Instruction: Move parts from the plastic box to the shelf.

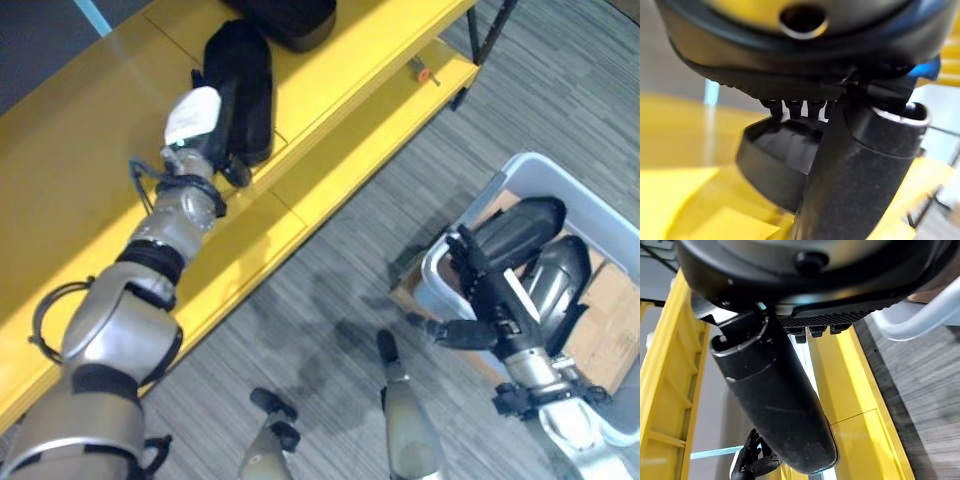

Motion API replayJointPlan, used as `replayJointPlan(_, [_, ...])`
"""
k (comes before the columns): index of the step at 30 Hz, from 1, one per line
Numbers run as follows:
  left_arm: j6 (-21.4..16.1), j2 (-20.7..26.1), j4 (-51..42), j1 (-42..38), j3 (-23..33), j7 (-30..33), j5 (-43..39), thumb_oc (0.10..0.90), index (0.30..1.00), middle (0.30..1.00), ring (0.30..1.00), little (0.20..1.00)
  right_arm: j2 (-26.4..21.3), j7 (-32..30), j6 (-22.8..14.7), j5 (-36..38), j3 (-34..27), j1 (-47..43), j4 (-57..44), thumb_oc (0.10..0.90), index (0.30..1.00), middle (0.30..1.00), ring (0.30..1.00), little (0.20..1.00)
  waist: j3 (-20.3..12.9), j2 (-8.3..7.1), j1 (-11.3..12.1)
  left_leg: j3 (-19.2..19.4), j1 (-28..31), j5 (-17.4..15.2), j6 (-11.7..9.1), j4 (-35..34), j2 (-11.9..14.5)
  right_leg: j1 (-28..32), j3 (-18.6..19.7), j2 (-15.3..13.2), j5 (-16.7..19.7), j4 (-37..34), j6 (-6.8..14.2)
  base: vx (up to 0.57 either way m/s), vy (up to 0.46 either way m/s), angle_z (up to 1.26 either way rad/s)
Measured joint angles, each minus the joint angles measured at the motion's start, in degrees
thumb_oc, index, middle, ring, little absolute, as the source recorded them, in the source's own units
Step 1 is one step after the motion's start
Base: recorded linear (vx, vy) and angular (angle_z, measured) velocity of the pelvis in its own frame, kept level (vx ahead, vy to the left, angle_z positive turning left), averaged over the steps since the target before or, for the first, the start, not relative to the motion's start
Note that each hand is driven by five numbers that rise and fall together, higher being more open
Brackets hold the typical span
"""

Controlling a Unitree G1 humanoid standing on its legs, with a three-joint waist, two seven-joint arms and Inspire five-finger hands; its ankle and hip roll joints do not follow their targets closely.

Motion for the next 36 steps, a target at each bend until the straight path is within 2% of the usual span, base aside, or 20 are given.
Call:
replayJointPlan(2, [0.3,-0.1,2.5,0.1,2.2,-1.6,-3.7,0.900,1.000,1.000,1.000,1.000,0.3,0.5,0.0,0.6,0.0,0.1,0.0,0.900,1.000,1.000,1.000,1.000,-0.5,0.04,-0.4,0.1,0.0,0.0,0.0,0.0,0.0,0.0,0.0,0.0,0.0,0.0,0.0,0.00,0.000,0.00])
replayJointPlan(5, [0.7,-0.2,4.0,0.2,2.7,-3.1,-6.5,0.900,1.000,1.000,1.000,1.000,0.8,0.8,0.0,1.5,0.0,0.3,0.0,0.900,1.000,1.000,1.000,1.000,-1.0,-0.02,-0.6,0.1,0.1,0.0,0.0,-0.1,0.0,0.0,0.0,0.1,0.0,0.0,0.0,0.00,0.000,0.00])
replayJointPlan(14, [1.3,-0.3,5.2,0.2,3.2,-6.2,-6.4,0.900,1.000,1.000,1.000,1.000,1.4,2.2,0.4,2.6,-0.1,0.2,0.0,0.900,1.000,1.000,1.000,1.000,-1.2,-0.11,-0.6,0.4,0.3,-0.1,-0.1,0.2,0.3,0.0,0.4,0.3,-0.1,0.1,-0.1,0.00,0.000,0.00])
replayJointPlan(20, [1.6,-0.3,5.7,0.2,2.9,-6.8,-5.1,0.900,1.000,1.000,1.000,1.000,1.4,3.1,1.2,2.6,-0.1,0.4,0.0,0.900,1.000,1.000,1.000,1.000,-1.6,-0.66,-0.6,0.5,0.1,-0.3,-0.2,1.1,1.0,-0.2,0.7,0.6,-0.4,0.2,0.1,-0.01,0.003,-0.04])
replayJointPlan(24, [1.4,-0.2,5.7,0.3,1.7,-7.5,-1.0,0.900,1.000,1.000,1.000,1.000,1.4,3.3,1.2,2.6,-0.1,0.3,0.0,0.900,1.000,1.000,1.000,1.000,-2.0,-0.92,-0.5,0.5,-0.2,-0.4,-0.2,1.5,1.3,-0.6,0.9,0.8,-0.4,0.6,0.1,0.00,0.000,0.00])
replayJointPlan(36, [-0.3,0.7,6.1,2.0,0.8,-10.0,2.8,0.900,1.000,1.000,1.000,1.000,1.2,3.8,1.4,2.5,0.0,0.8,0.0,0.900,1.000,1.000,1.000,1.000,-2.2,-0.46,0.0,0.3,-0.9,-0.3,-0.3,1.7,1.8,-1.7,0.9,1.1,-0.3,1.6,-0.1,0.00,0.000,0.00])
